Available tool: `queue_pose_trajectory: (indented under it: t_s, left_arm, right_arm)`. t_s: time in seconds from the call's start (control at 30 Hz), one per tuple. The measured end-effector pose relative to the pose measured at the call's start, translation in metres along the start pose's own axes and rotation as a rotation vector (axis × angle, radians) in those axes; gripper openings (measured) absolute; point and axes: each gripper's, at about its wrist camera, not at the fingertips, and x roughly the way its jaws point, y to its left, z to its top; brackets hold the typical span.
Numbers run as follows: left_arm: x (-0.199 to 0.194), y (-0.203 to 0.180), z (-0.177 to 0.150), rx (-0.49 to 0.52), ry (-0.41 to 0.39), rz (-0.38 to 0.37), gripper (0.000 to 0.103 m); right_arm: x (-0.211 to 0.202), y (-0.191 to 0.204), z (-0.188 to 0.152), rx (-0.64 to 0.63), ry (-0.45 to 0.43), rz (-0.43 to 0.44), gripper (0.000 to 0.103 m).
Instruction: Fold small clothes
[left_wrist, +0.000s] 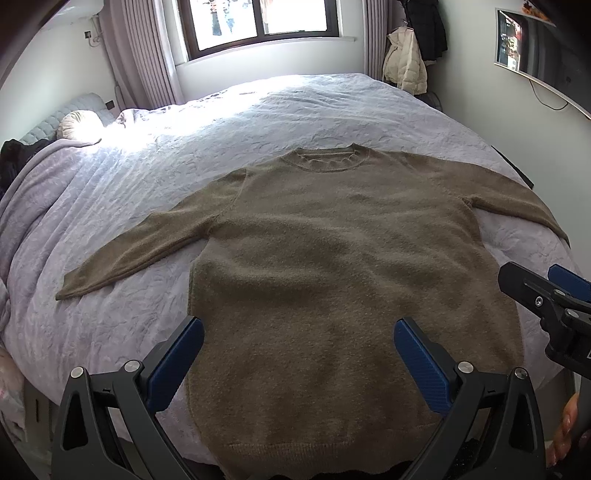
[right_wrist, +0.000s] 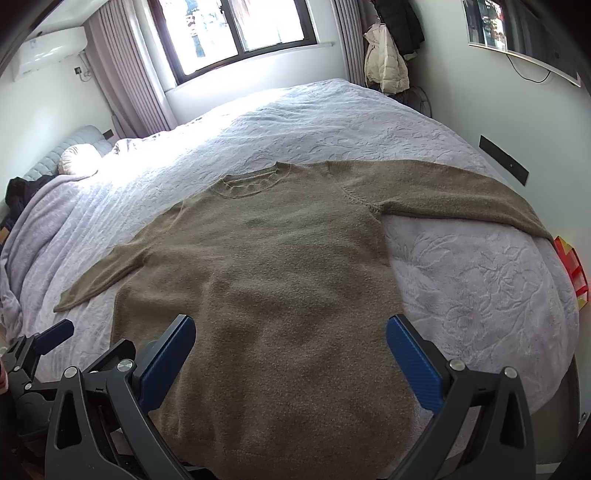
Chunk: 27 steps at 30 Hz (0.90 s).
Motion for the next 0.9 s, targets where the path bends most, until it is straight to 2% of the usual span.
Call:
queue_pose_trajectory:
  t_s: [0.9]
  left_arm:
    - [0.0034,0.0034,-0.0008,-0.012,0.015,0.0,0.103]
  right_arm:
    - [0.0015,0.0073,0.0014,-0.03,-0.004,-0.023,0.103]
